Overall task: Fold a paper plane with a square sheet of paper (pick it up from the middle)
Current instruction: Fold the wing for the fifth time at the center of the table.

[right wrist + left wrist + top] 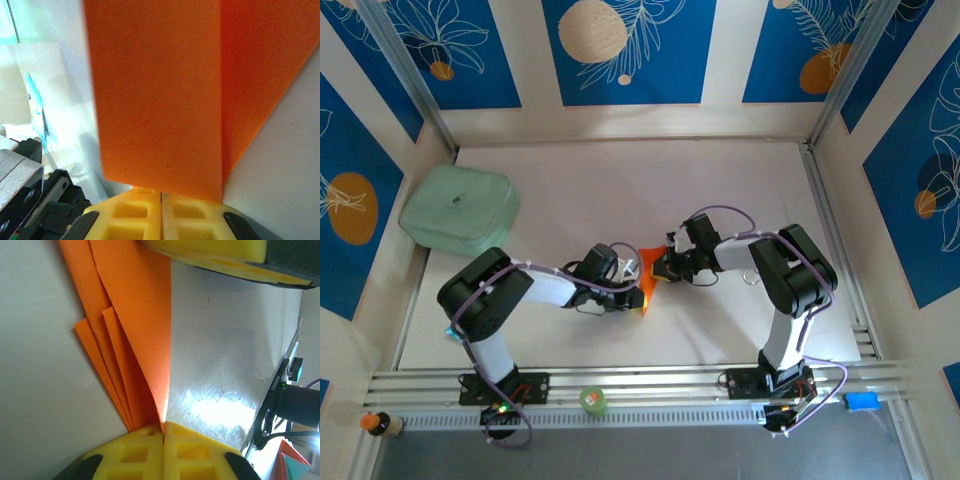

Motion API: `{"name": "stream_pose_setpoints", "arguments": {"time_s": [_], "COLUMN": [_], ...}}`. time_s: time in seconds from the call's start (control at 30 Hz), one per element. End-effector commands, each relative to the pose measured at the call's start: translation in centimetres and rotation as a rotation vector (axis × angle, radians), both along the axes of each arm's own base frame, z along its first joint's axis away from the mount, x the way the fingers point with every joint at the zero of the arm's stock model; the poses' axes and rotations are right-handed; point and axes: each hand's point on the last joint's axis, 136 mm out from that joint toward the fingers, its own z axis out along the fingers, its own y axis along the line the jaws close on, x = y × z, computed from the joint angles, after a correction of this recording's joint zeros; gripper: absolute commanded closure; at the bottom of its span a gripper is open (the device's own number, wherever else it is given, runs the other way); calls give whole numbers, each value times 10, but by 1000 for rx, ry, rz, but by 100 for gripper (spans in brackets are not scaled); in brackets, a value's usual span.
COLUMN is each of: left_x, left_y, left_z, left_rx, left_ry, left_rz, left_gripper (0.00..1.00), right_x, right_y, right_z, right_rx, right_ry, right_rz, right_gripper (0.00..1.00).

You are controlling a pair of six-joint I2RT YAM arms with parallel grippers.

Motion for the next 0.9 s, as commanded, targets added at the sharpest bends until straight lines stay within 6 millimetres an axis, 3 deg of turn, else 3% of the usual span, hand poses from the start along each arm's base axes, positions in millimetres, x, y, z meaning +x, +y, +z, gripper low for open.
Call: {"name": "stream_pose_setpoints", "arguments": {"time_s": [0.0, 0.23, 0.33, 0.43, 0.63, 0.87], "left_x": [-55, -61, -64, -66, -73, -79], "left_y": [28, 26, 27, 28, 30, 36], "left_z": [-37, -30, -32, -33, -36, -38], "left_rx": [144, 118, 122, 126, 133, 149], "left_ry": [203, 202, 209, 214, 233, 238], "left_rz": [-67, -90, -99, -109, -137, -138], "left_gripper": [91, 90, 99, 100, 89, 83], "right_x": [-15, -14, -15, -14, -14, -14], "right_y": [-13, -14, -14, -14, -14, -15], "right_z": [-33, -35, -36, -35, -36, -37], "right_rx": [-126, -140, -143, -145, -150, -159], "right_ry": [76, 78, 81, 80, 83, 85], "right_rz": [-20, -19, -19, -19, -20, -23], "right_gripper": [93, 93, 93, 94, 94, 94]}}
